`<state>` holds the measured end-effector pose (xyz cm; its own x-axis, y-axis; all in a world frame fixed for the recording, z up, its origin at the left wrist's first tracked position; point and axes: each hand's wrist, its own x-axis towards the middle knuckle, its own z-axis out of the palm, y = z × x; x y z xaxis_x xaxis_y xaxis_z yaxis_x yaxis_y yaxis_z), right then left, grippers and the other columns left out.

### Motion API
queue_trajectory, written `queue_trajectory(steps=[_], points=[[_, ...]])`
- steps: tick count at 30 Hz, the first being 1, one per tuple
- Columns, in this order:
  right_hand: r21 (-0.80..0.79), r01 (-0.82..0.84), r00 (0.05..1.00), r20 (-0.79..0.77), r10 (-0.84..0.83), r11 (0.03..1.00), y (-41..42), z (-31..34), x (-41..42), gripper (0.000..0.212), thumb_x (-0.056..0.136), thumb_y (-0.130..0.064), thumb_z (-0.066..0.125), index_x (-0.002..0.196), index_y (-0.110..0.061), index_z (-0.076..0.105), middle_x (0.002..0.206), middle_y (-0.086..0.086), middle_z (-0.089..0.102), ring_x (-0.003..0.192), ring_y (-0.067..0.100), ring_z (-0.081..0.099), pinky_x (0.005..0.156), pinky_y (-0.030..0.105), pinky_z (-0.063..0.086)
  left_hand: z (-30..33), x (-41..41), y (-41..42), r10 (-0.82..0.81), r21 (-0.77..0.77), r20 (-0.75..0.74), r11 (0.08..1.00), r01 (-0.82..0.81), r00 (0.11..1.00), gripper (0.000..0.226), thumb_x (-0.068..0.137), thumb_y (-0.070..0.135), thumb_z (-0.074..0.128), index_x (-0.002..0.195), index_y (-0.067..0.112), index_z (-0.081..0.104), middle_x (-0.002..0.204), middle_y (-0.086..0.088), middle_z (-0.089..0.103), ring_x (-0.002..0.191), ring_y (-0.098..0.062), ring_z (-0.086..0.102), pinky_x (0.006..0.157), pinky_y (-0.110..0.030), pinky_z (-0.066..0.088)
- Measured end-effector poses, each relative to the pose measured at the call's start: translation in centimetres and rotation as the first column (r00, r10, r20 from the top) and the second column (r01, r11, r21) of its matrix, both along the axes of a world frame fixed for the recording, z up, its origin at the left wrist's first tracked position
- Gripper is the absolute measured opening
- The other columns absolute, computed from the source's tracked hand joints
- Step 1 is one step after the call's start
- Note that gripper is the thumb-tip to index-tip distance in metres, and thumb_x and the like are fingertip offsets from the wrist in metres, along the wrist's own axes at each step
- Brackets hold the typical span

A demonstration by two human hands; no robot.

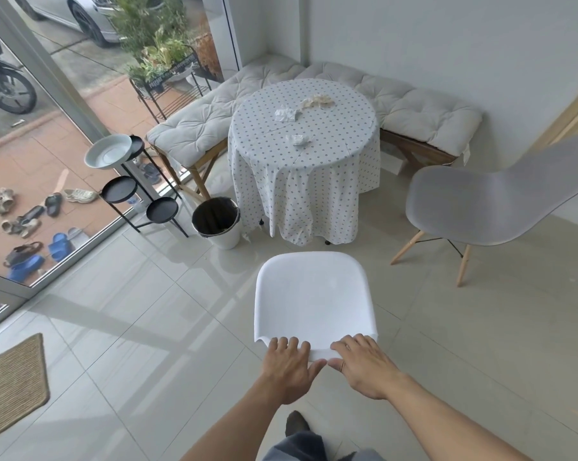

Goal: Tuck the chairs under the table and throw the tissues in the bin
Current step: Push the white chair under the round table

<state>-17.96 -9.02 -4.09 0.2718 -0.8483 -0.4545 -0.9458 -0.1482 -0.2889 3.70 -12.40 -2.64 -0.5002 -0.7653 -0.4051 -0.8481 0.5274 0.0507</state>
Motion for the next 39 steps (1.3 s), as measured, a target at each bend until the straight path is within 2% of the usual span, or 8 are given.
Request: queue_trajectory(steps=[4, 10, 21, 23, 25, 27, 33, 39], points=[[0.014, 0.029, 1.000, -0.004, -0.029, 0.999, -3.1, 0.0, 1.2, 0.056, 0.105, -0.061, 0.019, 0.139, -0.025, 0.045, 0.138, 0.000, 0.054, 0.119, 0.026, 0.046, 0.107, 0.040, 0.034, 0.2, 0.9, -3.6, -0.021, -0.005, 0.032, 1.000, 0.021, 0.999, 0.072, 0.104, 0.067, 0.010, 0.123, 0.012, 0.052, 0.122, -0.016, 0.061, 0.111, -0.038, 0.054, 0.104, -0.049, 0.036], [0.004, 0.050, 0.998, 0.047, -0.051, 0.999, -8.8, 0.2, 1.9, 0.088, 0.086, -0.072, -0.006, 0.140, -0.025, 0.045, 0.138, 0.000, 0.054, 0.119, 0.027, 0.045, 0.108, 0.040, 0.033, -0.1, 1.5, -9.6, -0.025, -0.013, 0.043, 1.000, 0.025, 0.999, 0.072, 0.104, 0.067, 0.011, 0.127, 0.012, 0.052, 0.125, -0.017, 0.061, 0.115, -0.039, 0.055, 0.105, -0.050, 0.038], [-0.036, 0.020, 0.998, 0.066, -0.017, 0.999, -22.3, -0.6, 1.1, 0.100, 0.079, -0.075, -0.015, 0.140, -0.024, 0.046, 0.136, 0.001, 0.053, 0.118, 0.028, 0.045, 0.108, 0.041, 0.032, -0.5, 0.8, -22.4, 0.050, 0.012, 0.077, 0.999, -0.051, 0.996, 0.071, 0.103, 0.068, 0.011, 0.128, 0.014, 0.051, 0.126, -0.015, 0.061, 0.118, -0.038, 0.054, 0.108, -0.050, 0.036], [-0.007, 0.013, 0.999, 0.046, -0.013, 1.000, -24.9, -0.4, 1.2, 0.093, 0.085, -0.073, -0.011, 0.140, -0.023, 0.045, 0.137, 0.003, 0.053, 0.120, 0.029, 0.045, 0.109, 0.042, 0.031, -0.3, 0.7, -24.7, 0.069, 0.011, 0.090, 0.997, -0.070, 0.994, 0.070, 0.104, 0.067, 0.012, 0.128, 0.014, 0.051, 0.126, -0.014, 0.061, 0.119, -0.036, 0.054, 0.109, -0.049, 0.034], [0.025, 0.010, 1.000, 0.022, -0.010, 1.000, -27.0, -0.4, 1.5, 0.069, 0.101, -0.065, 0.006, 0.140, -0.023, 0.045, 0.137, 0.004, 0.053, 0.121, 0.029, 0.044, 0.109, 0.043, 0.031, -0.2, 0.7, -26.5, 0.087, 0.021, 0.106, 0.996, -0.090, 0.991, 0.069, 0.105, 0.066, 0.012, 0.130, 0.014, 0.051, 0.128, -0.014, 0.060, 0.122, -0.036, 0.052, 0.112, -0.049, 0.032], [0.052, 0.014, 1.000, 0.007, -0.014, 0.999, -29.2, -0.6, 1.9, 0.054, 0.107, -0.058, 0.020, 0.139, -0.022, 0.045, 0.137, 0.005, 0.053, 0.122, 0.030, 0.045, 0.110, 0.044, 0.030, -0.1, 0.7, -28.5, 0.102, 0.041, 0.135, 0.993, -0.108, 0.986, 0.068, 0.105, 0.064, 0.013, 0.131, 0.013, 0.050, 0.131, -0.015, 0.058, 0.126, -0.036, 0.049, 0.114, -0.050, 0.029], [0.091, 0.048, 0.999, -0.025, -0.046, 0.995, -34.8, -0.1, 3.7, 0.053, 0.108, -0.056, 0.023, 0.140, -0.021, 0.045, 0.137, 0.008, 0.053, 0.125, 0.032, 0.045, 0.109, 0.045, 0.032, 0.1, 2.1, -34.6, 0.050, 0.057, 0.164, 0.997, -0.060, 0.985, 0.067, 0.106, 0.063, 0.014, 0.134, 0.013, 0.049, 0.134, -0.016, 0.057, 0.128, -0.037, 0.048, 0.116, -0.052, 0.028], [0.112, 0.098, 0.995, -0.006, -0.098, 0.989, -38.2, -0.6, 8.7, 0.052, 0.108, -0.056, 0.022, 0.137, -0.020, 0.045, 0.135, 0.009, 0.053, 0.121, 0.033, 0.045, 0.106, 0.046, 0.034, 0.3, 7.3, -40.1, -0.071, 0.023, 0.122, 0.997, 0.069, 0.990, 0.068, 0.105, 0.065, 0.012, 0.127, 0.015, 0.052, 0.125, -0.012, 0.059, 0.117, -0.034, 0.051, 0.111, -0.048, 0.032]])
